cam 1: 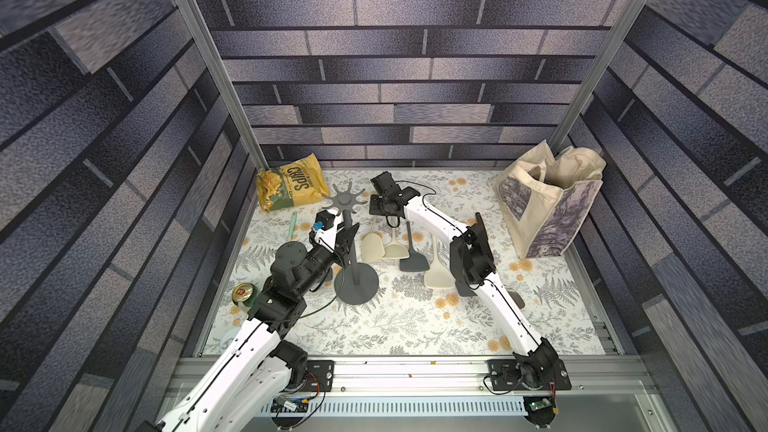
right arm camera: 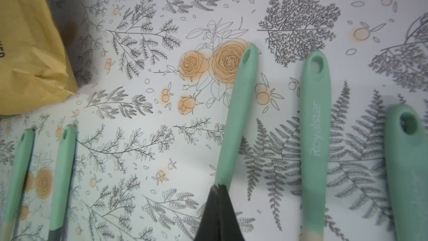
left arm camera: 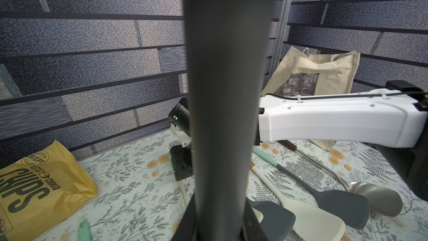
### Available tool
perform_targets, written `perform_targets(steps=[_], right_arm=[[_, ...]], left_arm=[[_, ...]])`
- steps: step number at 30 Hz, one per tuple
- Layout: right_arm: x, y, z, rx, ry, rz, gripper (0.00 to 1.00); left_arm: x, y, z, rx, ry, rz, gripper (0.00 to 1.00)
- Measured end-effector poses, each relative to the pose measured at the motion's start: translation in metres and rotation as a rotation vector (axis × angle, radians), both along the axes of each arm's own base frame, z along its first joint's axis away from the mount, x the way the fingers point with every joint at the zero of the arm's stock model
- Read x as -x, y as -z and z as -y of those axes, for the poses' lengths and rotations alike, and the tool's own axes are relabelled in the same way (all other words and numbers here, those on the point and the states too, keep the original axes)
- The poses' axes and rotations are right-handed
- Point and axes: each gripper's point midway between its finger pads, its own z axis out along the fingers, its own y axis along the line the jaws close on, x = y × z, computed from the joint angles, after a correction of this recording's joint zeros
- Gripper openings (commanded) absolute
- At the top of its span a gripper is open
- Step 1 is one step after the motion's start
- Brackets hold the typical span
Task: Take the spatula off the kitchen utensil rack
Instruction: Place the spatula at the center of the board, then adjust the spatula at the center of the board.
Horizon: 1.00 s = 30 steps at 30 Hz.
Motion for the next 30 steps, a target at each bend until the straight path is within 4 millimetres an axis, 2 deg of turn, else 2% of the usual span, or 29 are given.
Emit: perform_targets(steps=[4, 7, 9, 12, 16, 19, 22, 26, 30], right_arm=[[0.006, -0.003, -0.007, -0.034, -0.032, -0.022, 0.01], [0.015, 0.007, -0.007, -0.054, -0.039, -0.054, 0.18], [0.021, 0.010, -0.004, -0.064, -0.041, -0.054, 0.24], [0.034, 0.002, 0.006, -0.073, -0.053, -0.050, 0.29], [0.051, -0.018, 0.019, -0.116, -0.063, -0.037, 0.36], [0.059, -0.034, 0.022, -0.156, -0.084, -0.026, 0.40], [0.067, -0.040, 0.024, -0.178, -0.105, -0.031, 0.44], [0.082, -0.027, 0.028, -0.175, -0.138, -0.071, 0.45], [0.100, -0.001, 0.033, -0.166, -0.179, -0.127, 0.46]], left_arm=[[0.001, 0.001, 0.000, 0.000, 0.000, 0.001, 0.14], [0.001, 0.000, -0.001, 0.001, 0.000, 0.002, 0.14], [0.002, 0.000, -0.001, 0.002, -0.001, 0.003, 0.15], [0.004, 0.001, -0.002, 0.002, -0.003, 0.005, 0.15], [0.005, 0.001, -0.003, 0.005, -0.003, 0.009, 0.15], [0.004, 0.001, -0.002, 0.005, -0.003, 0.008, 0.15], [0.004, 0.001, -0.002, 0.004, -0.003, 0.009, 0.15], [0.004, 0.001, -0.002, 0.004, -0.003, 0.009, 0.15], [0.004, 0.001, -0.002, 0.005, -0.003, 0.009, 0.15]])
